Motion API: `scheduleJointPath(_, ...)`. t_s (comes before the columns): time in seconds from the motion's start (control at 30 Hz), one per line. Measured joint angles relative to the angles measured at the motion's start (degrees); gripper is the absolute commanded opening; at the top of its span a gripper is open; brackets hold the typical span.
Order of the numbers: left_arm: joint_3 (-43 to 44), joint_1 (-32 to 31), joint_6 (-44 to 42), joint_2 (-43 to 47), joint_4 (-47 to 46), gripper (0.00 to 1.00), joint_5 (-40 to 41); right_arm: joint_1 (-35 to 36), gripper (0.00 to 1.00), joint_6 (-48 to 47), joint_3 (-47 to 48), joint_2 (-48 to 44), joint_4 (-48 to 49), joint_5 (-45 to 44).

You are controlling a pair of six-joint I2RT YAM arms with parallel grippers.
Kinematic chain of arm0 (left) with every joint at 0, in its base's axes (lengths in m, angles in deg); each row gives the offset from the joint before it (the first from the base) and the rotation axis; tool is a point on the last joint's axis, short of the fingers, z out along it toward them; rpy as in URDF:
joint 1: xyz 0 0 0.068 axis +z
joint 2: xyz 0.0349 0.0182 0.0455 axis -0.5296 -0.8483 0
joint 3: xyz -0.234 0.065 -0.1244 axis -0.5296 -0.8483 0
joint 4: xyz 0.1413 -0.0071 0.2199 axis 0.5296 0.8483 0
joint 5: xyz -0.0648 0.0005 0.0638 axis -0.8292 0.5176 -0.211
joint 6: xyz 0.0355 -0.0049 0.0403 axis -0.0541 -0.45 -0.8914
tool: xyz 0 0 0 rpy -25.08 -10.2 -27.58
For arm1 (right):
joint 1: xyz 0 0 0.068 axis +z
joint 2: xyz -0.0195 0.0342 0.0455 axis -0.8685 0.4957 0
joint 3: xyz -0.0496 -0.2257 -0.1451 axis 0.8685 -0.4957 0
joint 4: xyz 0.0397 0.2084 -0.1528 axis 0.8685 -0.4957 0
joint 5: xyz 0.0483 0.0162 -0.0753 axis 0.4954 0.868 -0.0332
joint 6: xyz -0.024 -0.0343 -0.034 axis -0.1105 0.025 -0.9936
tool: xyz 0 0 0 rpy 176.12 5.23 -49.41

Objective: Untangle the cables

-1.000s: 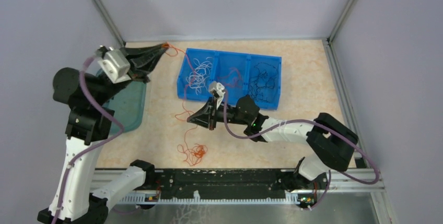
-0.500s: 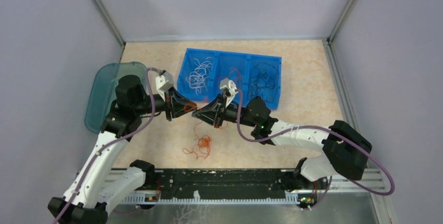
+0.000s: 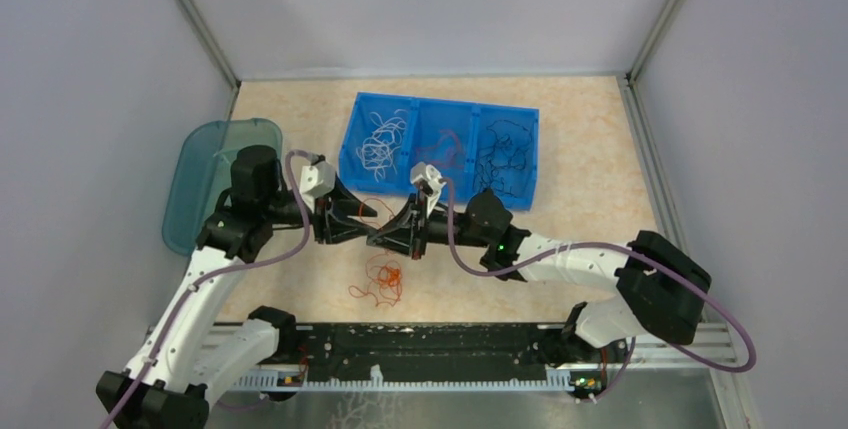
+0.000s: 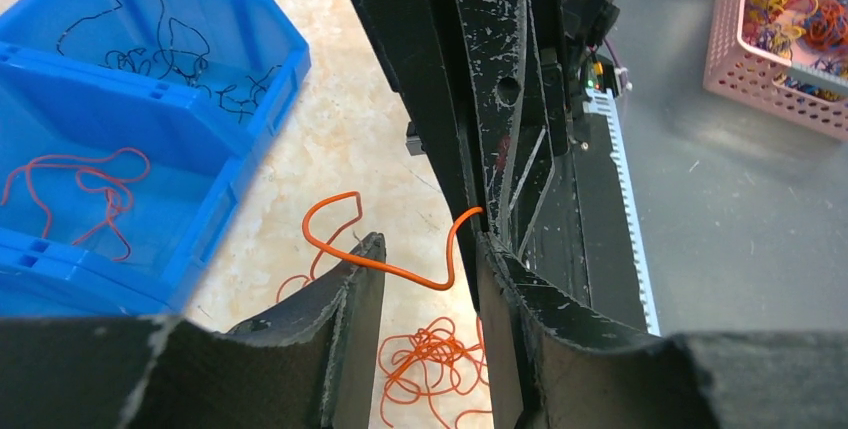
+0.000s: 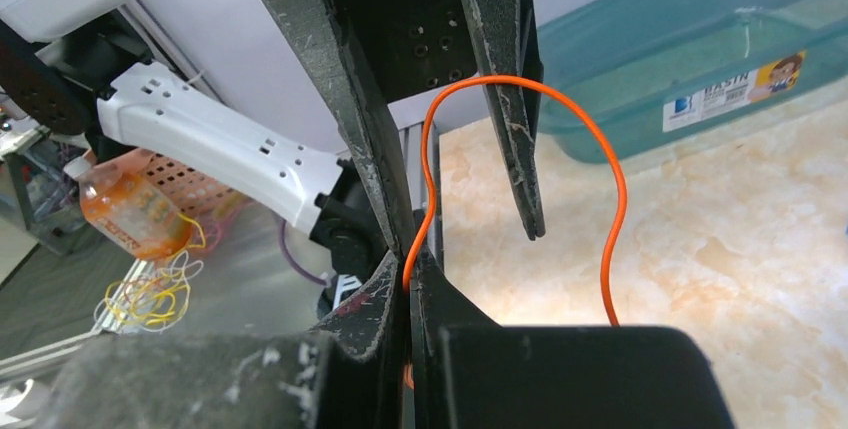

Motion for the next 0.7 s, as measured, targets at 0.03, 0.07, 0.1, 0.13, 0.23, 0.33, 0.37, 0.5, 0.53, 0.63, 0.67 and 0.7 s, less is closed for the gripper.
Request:
scheduleJointPath(0.03, 0.00, -0.02, -2.03, -0.20, 1.36, 0.47, -0.48, 0.11, 0.00, 0.07, -0.02, 0.00, -0.66, 0.28)
scheduleJointPath(0.07, -0.04, 0.00, -3.39, -0.39, 2.16, 0.47, -0.83, 0.20, 0.00, 0.28, -0.02, 0.04, -1.25, 0.48)
scheduleJointPath(0.1, -0.17, 0.00, -4.63, -0.48, 2.62, 0.46, -1.18, 0.24, 0.00, 0.42, -0.02, 0.02, -1.70, 0.70)
scheduleJointPath(0.13, -0.52, 0.00, -5.92, -0.48, 3.06, 0.46, -1.57, 0.24, 0.00, 0.66, -0.02, 0.07, -2.08, 0.87)
scheduleJointPath(0.23, -1.62, 0.02, -9.38, -0.37, 3.87, 0.49, -2.23, 0.26, 0.00, 1.09, -0.02, 0.44, -3.37, 1.53)
scheduleJointPath(0.33, -2.38, 0.04, -12.15, 0.00, 4.55, 0.68, -2.16, 0.28, 0.00, 1.25, -0.02, 0.46, -4.87, 1.97)
scheduleJointPath(0.37, -2.40, 0.09, -12.85, 0.24, 4.55, 0.77, -1.75, 0.31, 0.00, 1.18, -0.02, 0.33, -5.31, 2.40)
scheduleJointPath(0.5, -1.05, 0.09, -12.74, 1.14, 4.39, 0.97, 1.57, 0.59, 0.00, 0.57, -0.04, -1.03, -5.95, 3.08)
scheduleJointPath(0.53, -0.44, 0.04, -11.74, 1.44, 3.72, 1.00, 2.49, 0.57, 0.00, 0.39, -0.04, -1.60, -5.88, 2.75)
scheduleJointPath(0.63, 1.38, 0.00, -6.99, 2.91, -0.11, 1.00, 4.94, 0.50, 0.00, 0.13, -0.07, -3.87, -4.35, 1.29)
scheduleJointPath(0.67, 2.12, -0.07, -5.35, 3.43, -1.42, 1.00, 5.22, 0.42, 0.00, -0.07, -0.07, -4.61, -3.52, 0.74)
scheduleJointPath(0.7, 3.30, -0.15, -3.41, 3.82, -2.10, 1.00, 4.79, 0.24, 0.00, -0.28, -0.07, -5.11, -2.75, -0.52)
